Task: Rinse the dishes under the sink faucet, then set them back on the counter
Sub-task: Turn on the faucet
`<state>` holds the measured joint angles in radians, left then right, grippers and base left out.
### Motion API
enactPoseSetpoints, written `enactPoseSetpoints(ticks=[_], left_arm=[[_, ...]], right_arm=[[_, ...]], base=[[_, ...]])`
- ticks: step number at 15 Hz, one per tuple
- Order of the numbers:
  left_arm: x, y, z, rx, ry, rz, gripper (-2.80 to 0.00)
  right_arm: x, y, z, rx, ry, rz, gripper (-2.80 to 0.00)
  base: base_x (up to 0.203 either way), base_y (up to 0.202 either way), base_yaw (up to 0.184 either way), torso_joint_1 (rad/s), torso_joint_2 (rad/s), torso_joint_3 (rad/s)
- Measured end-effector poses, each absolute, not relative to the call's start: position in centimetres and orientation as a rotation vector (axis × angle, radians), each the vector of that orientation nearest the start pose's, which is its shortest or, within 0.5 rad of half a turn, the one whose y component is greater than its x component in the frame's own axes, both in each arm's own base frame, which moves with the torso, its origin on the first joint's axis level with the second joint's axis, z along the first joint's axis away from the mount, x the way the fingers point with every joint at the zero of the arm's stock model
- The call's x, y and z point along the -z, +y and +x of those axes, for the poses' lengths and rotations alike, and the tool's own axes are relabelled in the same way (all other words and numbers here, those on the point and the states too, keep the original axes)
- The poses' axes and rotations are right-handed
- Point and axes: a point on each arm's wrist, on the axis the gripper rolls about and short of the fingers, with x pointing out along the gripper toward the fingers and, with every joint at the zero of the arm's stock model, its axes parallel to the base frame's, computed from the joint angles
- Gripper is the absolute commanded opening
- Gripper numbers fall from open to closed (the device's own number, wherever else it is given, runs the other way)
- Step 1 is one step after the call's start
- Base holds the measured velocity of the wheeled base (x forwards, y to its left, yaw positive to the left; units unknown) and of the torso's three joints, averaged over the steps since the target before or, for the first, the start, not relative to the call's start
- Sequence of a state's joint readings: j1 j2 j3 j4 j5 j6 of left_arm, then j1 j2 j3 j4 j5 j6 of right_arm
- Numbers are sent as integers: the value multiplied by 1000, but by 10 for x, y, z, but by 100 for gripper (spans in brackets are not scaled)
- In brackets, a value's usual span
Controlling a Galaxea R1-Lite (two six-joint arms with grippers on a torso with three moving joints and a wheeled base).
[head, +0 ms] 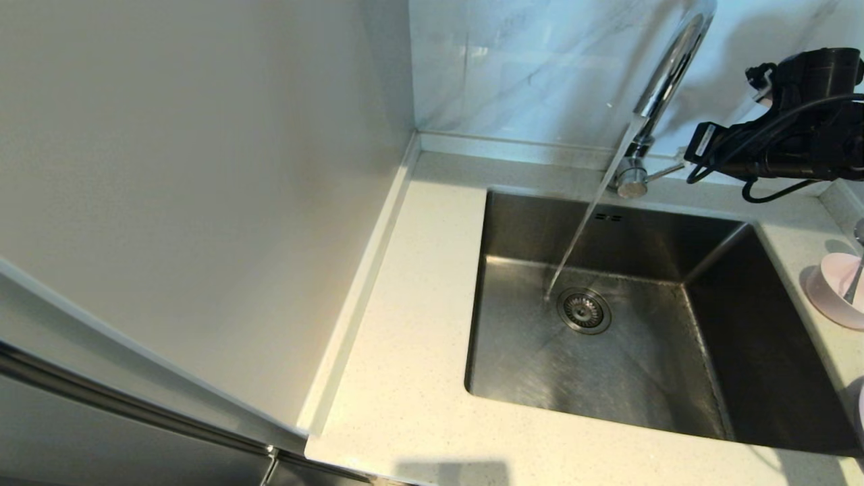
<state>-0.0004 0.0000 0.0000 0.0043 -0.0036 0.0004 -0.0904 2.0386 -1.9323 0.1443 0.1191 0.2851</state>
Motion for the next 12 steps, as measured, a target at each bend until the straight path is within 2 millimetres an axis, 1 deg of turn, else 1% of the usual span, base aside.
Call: enactPoseSetpoints(ticks=[2,7,10,12], left_arm=[[-75,0,-23,3,4,0,-280],[-75,0,-23,4,5,0,-280],[-75,0,-23,4,4,0,-280],[-75,0,-23,4,5,0,-280]], right_arm=[[-301,-35,414,5,244,310,-280],[-318,-35,408,-2,183,304,-280],[-331,-36,399,-1,148,301,-280],[-340,-40,390,10,129,300,-280]], base=[[0,0,0,0,0,0],[0,0,0,0,0,0],[0,0,0,0,0,0],[0,0,0,0,0,0]])
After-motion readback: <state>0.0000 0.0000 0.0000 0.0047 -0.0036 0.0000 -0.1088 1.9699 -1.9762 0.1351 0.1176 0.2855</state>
